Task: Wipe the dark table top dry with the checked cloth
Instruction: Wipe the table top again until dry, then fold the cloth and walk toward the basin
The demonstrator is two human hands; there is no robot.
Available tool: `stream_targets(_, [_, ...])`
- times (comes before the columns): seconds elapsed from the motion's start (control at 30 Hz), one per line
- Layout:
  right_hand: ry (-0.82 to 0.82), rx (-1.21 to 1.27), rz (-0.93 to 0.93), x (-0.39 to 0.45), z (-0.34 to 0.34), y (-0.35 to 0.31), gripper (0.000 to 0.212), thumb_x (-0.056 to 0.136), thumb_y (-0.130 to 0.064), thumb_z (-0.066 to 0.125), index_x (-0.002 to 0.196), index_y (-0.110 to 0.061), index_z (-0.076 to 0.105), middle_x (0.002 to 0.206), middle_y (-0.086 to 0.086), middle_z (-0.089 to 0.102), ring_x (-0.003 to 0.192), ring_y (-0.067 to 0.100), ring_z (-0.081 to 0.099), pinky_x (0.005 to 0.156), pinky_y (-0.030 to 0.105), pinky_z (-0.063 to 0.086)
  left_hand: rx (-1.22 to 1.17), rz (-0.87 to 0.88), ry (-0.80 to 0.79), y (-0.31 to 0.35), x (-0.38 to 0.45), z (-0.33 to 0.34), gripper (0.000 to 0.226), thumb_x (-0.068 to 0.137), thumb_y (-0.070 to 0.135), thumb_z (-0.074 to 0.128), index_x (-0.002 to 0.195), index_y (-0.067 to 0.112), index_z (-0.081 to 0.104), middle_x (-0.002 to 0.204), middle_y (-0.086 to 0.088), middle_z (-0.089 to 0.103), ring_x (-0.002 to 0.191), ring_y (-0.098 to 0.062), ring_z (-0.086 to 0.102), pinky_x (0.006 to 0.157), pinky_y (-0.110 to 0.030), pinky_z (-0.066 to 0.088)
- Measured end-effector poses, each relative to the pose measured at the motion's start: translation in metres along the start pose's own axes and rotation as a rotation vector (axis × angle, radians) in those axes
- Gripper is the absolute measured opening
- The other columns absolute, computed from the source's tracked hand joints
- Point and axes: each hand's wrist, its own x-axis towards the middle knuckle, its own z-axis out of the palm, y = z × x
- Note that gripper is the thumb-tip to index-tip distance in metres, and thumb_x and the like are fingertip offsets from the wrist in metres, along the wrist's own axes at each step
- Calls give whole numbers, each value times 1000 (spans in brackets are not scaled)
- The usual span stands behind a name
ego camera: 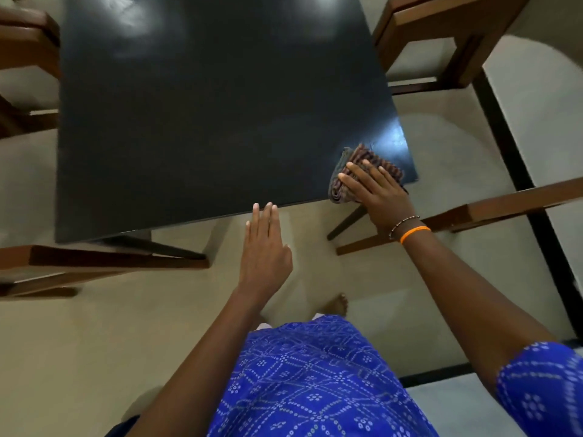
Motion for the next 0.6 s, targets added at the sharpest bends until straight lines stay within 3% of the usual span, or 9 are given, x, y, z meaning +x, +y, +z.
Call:
stream_targets(0.2, [-79, 76, 79, -25, -1, 60, 58, 85, 0, 39, 140, -20, 43, 146, 10, 42, 133, 37, 41, 106, 50, 39, -63, 50, -38, 71, 22, 18, 68, 90, 23, 48, 146, 7, 13, 156, -8, 13, 145, -25, -5, 115, -35, 2])
stream_targets(0.27, [-84, 138, 84, -33, -1, 75, 62, 82, 6, 41, 139, -18, 44, 146, 12, 42, 131, 38, 43, 97, 50, 48, -88, 94, -49, 93, 25, 22, 66, 90, 22, 49, 145, 8, 17, 155, -8, 17, 145, -25, -5, 116, -36, 3])
stream_targets(0.37, [-78, 316, 301, -48, -1, 99, 62, 83, 8, 53, 138, -18, 45, 147, 9, 42, 120, 38, 54, 79, 47, 53, -151, 136, -89, 122, 30, 26, 62, 90, 21, 50, 144, 10, 22, 155, -7, 19, 145, -25, -5, 117, -38, 4])
stream_targets(0.47, [20, 647, 573, -67, -4, 120, 53, 86, 6, 50, 135, -14, 49, 131, 8, 54, 105, 31, 58, 90, 46, 49, -269, 139, -146, 156, 38, 28, 59, 91, 21, 50, 143, 11, 24, 154, -6, 22, 145, -22, 0, 119, -39, 10])
stream_targets(0.53, [130, 954, 748, -79, -16, 129, 52, 86, 11, 44, 134, -9, 49, 118, 5, 55, 102, 19, 53, 98, 31, 44, -381, 129, -200, 183, 46, 27, 58, 91, 19, 49, 144, 11, 25, 153, -6, 25, 145, -21, 9, 118, -35, 14])
stream_targets(0.6, [232, 1155, 847, -96, -33, 138, 46, 88, 14, 45, 132, 2, 45, 120, 10, 54, 104, 4, 53, 95, 14, 40, -478, 141, -242, 218, 57, 26, 56, 92, 19, 50, 143, 10, 28, 149, -7, 32, 140, -21, 23, 116, -33, 19])
